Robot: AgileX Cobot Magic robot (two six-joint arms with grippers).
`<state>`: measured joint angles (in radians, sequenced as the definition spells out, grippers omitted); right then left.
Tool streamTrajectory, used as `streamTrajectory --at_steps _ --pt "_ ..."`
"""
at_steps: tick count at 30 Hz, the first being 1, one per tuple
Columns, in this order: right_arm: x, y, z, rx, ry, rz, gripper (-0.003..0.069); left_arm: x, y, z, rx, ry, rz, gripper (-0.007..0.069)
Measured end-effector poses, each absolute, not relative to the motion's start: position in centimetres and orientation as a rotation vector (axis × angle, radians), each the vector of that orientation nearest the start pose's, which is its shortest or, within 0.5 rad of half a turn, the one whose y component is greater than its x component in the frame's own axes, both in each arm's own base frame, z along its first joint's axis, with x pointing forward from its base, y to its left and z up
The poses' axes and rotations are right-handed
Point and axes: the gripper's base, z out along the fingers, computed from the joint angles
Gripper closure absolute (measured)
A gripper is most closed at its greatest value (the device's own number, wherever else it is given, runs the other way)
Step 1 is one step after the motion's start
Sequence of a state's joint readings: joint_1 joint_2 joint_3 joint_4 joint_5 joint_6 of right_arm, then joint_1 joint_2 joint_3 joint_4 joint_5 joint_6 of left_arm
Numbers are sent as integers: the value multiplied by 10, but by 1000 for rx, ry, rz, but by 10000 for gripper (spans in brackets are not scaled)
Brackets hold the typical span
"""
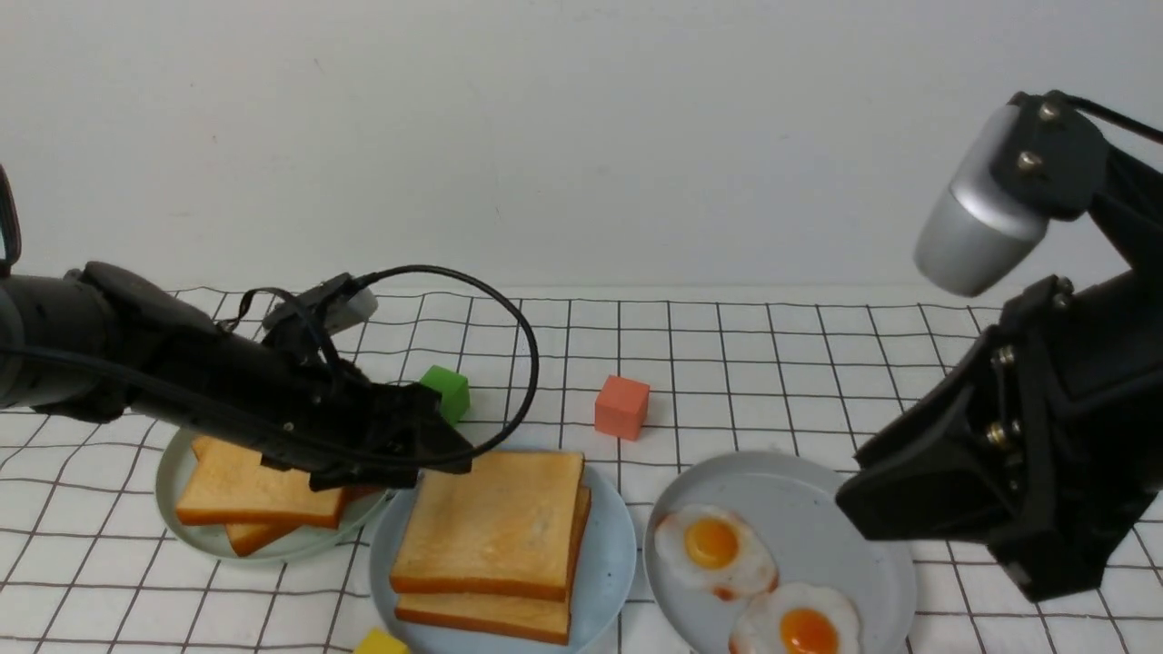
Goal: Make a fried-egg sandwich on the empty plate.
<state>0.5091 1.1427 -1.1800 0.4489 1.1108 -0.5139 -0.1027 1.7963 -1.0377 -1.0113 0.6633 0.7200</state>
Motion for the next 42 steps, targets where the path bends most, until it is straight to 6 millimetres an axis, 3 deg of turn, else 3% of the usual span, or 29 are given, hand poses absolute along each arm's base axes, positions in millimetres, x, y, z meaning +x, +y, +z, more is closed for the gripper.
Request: streamTrajectory --at_steps 1,2,4,6,7,8,10,13,15,16,19,23,27,36,42 --pt "169 134 381 -1134 2233 581 490 342 -83 184 83 2608 -822 134" --pt "169 130 381 -1108 2252 537 587 342 -82 190 79 2608 -809 117" --pt "165 123 382 -1044 2262 489 659 339 -80 203 62 2603 -784 102" --pt "156 115 384 -983 2241 465 669 333 -78 218 51 2595 -763 98" --pt "147 109 384 -940 2208 460 669 325 -77 235 52 2579 -751 100" --pt "148 109 383 -938 2209 459 669 325 -77 235 59 2583 -748 100" --pt "131 97 377 -860 2116 453 669 305 -74 267 114 2546 -716 127" --pt "111 82 360 -764 1987 444 669 271 -69 310 162 2485 -686 214" --pt "108 79 355 -729 1938 440 669 261 -68 320 167 2469 -680 244" --pt "100 72 348 -677 1862 439 669 239 -66 336 168 2434 -677 316" --pt "89 62 327 -570 1740 447 669 198 -61 354 172 2380 -662 458" --pt "79 50 313 -440 1574 450 666 144 -52 350 154 2382 -616 631" --pt "73 42 305 -372 1473 441 665 100 -43 337 119 2363 -555 638" --pt "71 40 306 -362 1450 439 656 53 -36 335 96 2243 -544 638" --pt "71 40 306 -361 1449 439 653 47 -36 336 101 2225 -544 638"
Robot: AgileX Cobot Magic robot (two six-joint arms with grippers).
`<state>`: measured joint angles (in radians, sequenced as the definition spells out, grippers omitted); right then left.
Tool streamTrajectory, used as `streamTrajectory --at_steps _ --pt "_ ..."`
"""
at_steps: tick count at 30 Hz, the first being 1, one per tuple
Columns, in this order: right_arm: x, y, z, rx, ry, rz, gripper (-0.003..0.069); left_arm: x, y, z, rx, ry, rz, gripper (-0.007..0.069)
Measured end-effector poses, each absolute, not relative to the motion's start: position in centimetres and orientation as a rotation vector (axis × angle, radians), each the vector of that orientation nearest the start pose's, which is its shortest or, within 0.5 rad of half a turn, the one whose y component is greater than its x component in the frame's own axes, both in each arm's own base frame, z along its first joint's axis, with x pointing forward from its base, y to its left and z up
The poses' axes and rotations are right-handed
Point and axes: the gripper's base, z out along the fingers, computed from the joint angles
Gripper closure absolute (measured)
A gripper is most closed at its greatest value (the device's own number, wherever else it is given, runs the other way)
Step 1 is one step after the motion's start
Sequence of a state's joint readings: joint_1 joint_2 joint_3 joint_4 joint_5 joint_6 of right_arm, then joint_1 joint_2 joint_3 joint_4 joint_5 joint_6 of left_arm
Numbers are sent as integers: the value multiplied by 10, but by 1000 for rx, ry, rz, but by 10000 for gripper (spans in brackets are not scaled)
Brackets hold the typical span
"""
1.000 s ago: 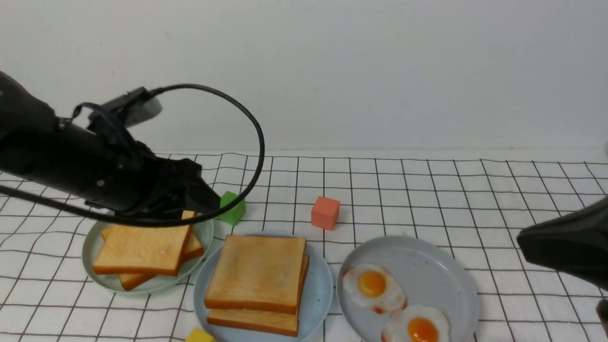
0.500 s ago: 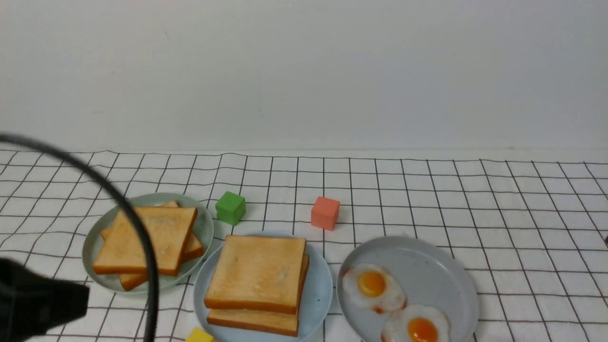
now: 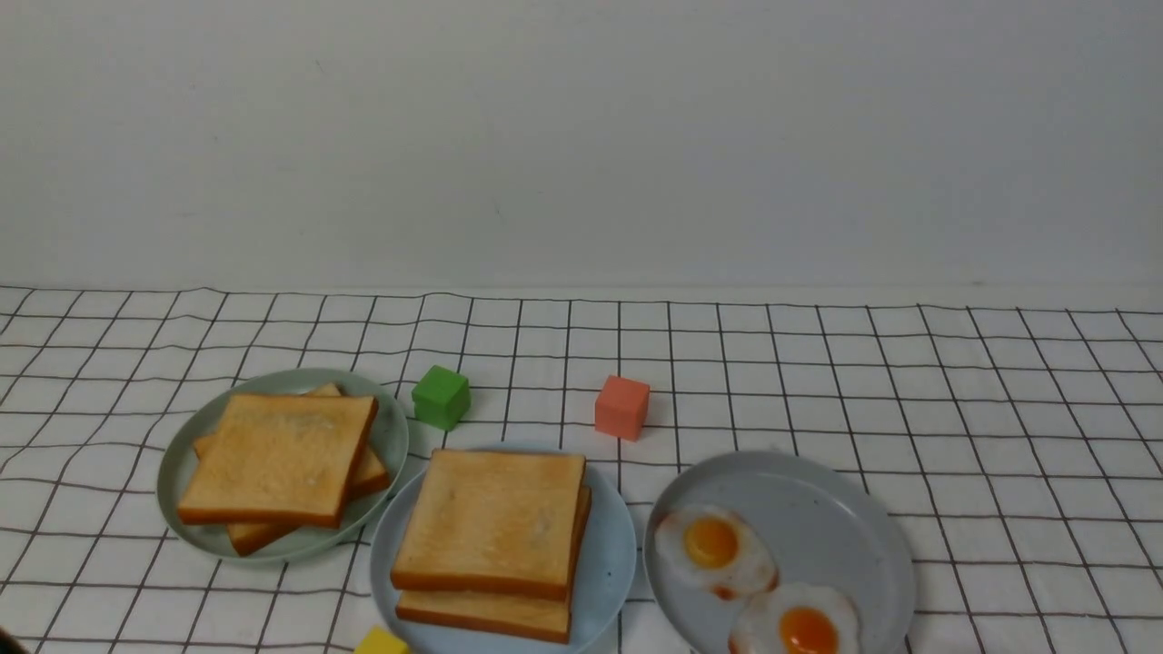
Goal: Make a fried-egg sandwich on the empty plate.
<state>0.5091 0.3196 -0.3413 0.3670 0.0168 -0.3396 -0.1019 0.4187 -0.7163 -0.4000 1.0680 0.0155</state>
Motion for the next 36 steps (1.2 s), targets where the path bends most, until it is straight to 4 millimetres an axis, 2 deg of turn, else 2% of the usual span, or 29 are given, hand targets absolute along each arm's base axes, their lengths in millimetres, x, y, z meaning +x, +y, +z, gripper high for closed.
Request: streamTrajectory --at_steps 6,13,15,20,22,24,25,27,28,29,30,33,36 --pt "71 40 306 -359 1450 441 650 48 -34 336 100 2217 -515 638" --pt "71 40 306 -359 1448 441 644 55 -24 337 95 2157 -343 638" --pt "71 40 306 -359 1448 441 641 64 -20 338 74 2052 -290 638" --pt "71 40 306 -359 1448 441 634 74 -15 322 21 1876 -246 638" --pt "71 40 306 -359 1448 440 630 73 -12 294 -18 1782 -229 638" --pt "71 40 306 -359 1448 440 629 68 -9 277 -32 1743 -214 638" --pt "71 40 306 -359 1448 440 628 68 -9 271 -30 1745 -206 638" --pt "71 40 306 -360 1448 439 624 61 -6 237 -61 1740 -197 638" --pt "71 40 306 -360 1448 439 623 61 -6 234 -58 1750 -191 638" --pt "71 40 306 -360 1448 439 621 58 -5 213 -78 1765 -191 638" --pt "71 40 306 -360 1448 439 620 56 -4 200 -86 1772 -190 637" --pt "71 40 306 -360 1449 439 617 54 -3 177 -100 1829 -180 638" --pt "71 40 306 -360 1450 440 613 52 -2 169 -98 1893 -153 638"
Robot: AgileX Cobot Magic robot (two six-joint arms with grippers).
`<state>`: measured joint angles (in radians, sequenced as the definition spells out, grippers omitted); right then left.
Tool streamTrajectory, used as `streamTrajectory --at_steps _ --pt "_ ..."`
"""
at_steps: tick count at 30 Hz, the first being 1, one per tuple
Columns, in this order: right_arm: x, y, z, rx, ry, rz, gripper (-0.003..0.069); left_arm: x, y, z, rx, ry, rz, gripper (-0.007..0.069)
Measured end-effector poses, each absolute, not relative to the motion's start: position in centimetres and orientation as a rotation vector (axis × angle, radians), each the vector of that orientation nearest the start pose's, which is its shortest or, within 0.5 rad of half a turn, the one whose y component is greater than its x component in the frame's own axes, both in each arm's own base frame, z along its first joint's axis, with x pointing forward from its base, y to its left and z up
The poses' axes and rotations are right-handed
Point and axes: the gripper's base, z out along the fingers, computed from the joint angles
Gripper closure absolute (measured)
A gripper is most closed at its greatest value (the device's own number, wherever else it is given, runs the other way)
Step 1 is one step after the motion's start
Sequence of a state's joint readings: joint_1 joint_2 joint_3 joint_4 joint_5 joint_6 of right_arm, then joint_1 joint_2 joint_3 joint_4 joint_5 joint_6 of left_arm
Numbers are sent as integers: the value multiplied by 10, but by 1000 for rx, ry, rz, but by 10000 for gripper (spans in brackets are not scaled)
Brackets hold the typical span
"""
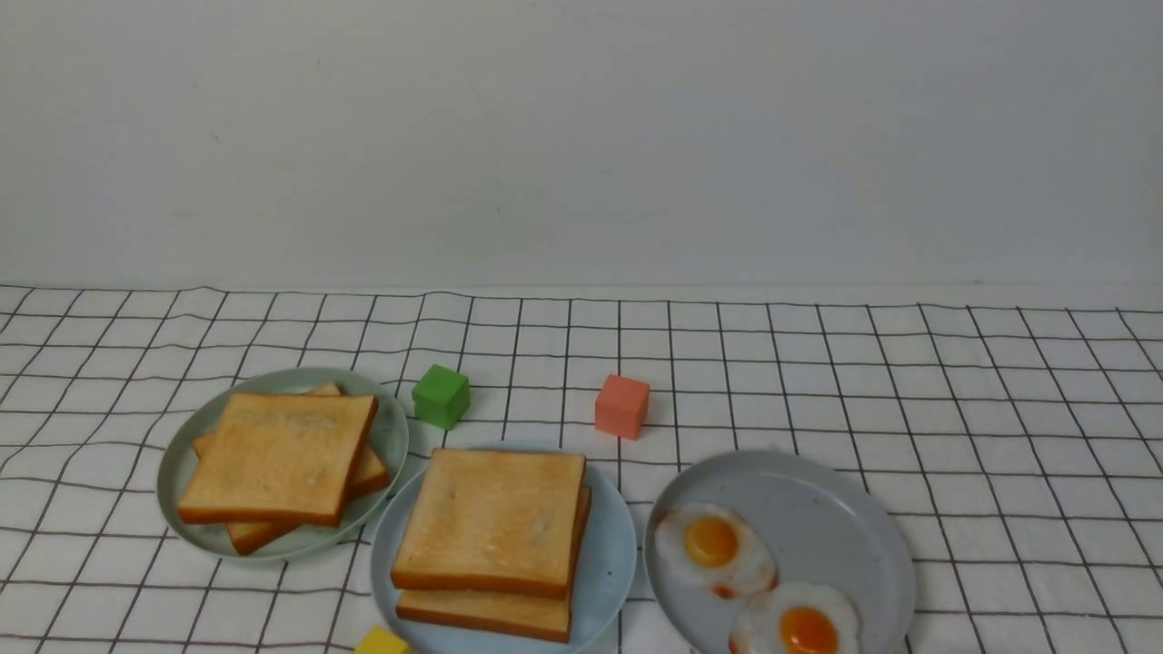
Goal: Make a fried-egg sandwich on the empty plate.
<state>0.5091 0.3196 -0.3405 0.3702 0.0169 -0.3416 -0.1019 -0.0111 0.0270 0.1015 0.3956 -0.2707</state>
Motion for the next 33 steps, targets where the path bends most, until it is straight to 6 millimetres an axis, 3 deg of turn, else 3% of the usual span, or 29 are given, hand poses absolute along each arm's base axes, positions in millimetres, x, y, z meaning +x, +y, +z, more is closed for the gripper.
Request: streamTrajectory --at_steps 33 --pt "71 41 305 -364 1456 441 575 51 -3 167 -51 1920 -152 613"
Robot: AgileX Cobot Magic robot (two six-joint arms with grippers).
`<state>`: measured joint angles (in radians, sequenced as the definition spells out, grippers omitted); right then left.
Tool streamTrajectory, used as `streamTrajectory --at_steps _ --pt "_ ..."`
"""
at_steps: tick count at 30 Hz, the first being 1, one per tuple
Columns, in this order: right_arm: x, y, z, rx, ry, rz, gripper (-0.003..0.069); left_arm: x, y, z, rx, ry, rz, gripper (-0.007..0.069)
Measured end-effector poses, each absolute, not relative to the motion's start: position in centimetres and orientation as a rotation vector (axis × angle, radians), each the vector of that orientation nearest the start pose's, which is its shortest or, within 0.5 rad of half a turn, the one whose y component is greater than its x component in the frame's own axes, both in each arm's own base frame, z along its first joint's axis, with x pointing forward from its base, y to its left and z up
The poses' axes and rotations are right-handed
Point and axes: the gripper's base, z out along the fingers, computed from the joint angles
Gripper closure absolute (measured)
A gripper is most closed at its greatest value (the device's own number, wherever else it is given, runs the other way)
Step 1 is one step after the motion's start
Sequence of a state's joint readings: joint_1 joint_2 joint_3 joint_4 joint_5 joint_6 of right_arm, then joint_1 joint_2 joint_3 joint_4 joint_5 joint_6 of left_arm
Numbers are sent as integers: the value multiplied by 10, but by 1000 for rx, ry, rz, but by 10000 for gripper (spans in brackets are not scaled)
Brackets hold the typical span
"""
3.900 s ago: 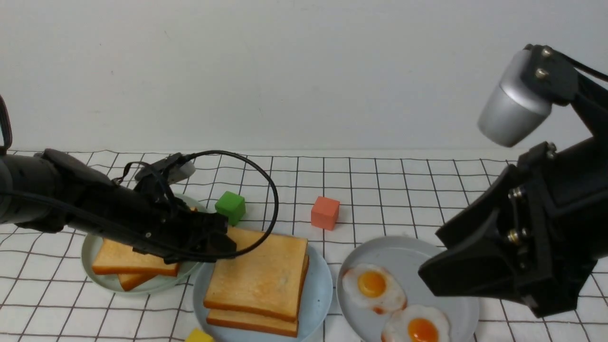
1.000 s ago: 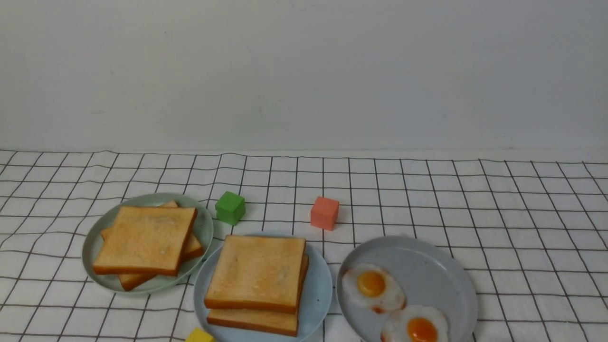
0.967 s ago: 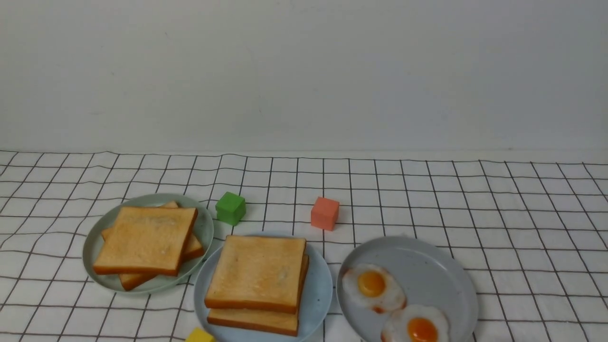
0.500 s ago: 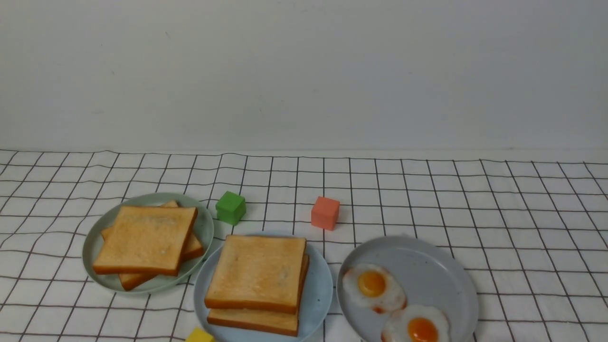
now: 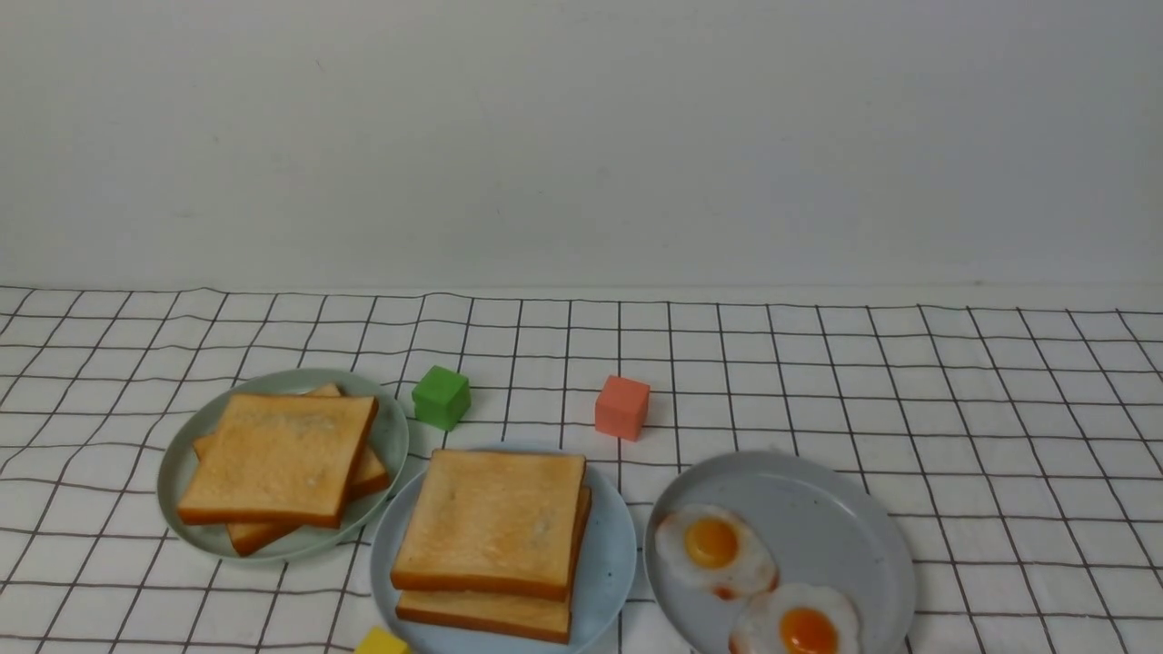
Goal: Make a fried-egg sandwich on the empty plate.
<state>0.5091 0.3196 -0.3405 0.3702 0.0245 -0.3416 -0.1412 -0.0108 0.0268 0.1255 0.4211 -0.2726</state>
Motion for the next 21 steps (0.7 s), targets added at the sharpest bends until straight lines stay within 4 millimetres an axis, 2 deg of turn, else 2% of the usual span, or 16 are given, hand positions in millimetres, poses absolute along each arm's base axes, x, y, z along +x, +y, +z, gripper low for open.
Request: streamTrajectory --at_steps 15,21 --pt "71 40 305 -364 1455 439 565 51 -3 167 -51 1920 -152 596" --pt "66 30 308 -363 1407 282 557 51 -3 167 -51 1920 -152 591"
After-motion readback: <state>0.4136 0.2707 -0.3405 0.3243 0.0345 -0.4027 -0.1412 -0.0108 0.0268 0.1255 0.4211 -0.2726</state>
